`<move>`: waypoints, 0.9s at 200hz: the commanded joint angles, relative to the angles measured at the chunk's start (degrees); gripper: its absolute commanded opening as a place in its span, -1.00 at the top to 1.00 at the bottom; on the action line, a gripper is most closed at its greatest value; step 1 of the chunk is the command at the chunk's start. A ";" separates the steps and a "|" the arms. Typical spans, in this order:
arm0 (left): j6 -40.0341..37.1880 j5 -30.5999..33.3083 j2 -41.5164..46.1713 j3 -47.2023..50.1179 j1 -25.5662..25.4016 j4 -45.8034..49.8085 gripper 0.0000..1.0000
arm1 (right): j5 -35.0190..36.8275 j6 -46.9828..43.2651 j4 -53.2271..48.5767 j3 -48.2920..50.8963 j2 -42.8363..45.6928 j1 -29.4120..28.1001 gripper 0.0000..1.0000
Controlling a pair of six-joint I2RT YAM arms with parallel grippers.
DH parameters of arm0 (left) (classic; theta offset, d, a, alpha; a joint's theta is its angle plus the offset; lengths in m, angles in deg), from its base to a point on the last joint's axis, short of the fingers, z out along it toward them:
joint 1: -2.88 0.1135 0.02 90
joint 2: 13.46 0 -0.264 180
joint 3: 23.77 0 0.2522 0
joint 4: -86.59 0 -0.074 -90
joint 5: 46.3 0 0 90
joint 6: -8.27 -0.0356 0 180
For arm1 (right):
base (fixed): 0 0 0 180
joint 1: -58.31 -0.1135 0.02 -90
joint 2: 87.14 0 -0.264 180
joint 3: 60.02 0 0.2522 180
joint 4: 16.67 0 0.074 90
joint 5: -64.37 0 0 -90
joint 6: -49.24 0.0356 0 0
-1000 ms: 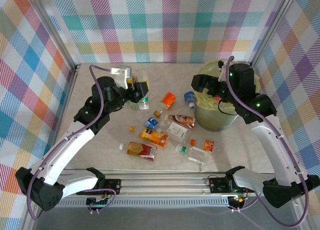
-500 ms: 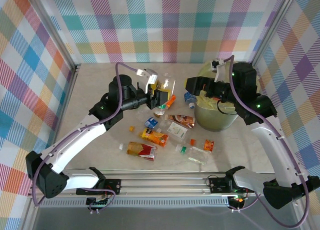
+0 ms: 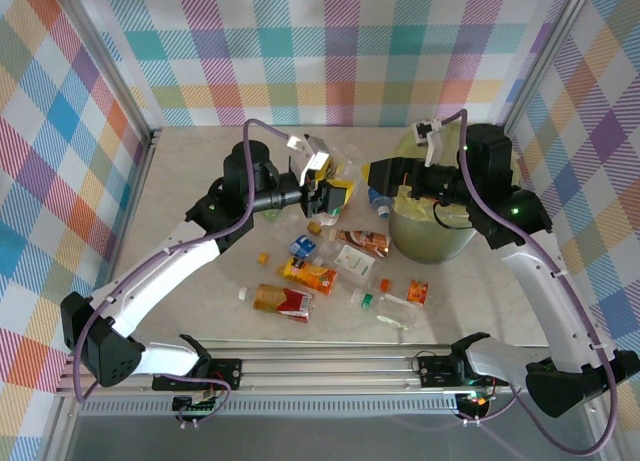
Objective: Put the plastic bottles in the bin
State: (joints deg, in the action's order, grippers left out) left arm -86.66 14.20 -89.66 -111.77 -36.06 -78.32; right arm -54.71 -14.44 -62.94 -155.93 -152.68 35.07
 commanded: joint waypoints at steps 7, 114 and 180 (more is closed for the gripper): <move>-2.45 -2.48 -1.27 -2.70 -0.88 -1.26 0.27 | -2.74 -0.14 1.31 -0.36 -1.05 -0.29 -0.99; -4.56 -2.96 -4.14 -5.63 -2.56 1.58 0.28 | 1.90 1.08 1.28 -5.97 -7.94 -5.25 -0.99; -5.04 -1.27 -4.01 -5.47 -3.09 1.93 0.28 | 4.18 3.92 2.91 -6.55 -10.35 -5.93 -0.42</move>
State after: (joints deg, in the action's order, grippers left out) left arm -90.35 13.44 -93.77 -115.35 -38.14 -75.79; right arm -51.45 -12.47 -62.31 -161.31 -162.03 29.41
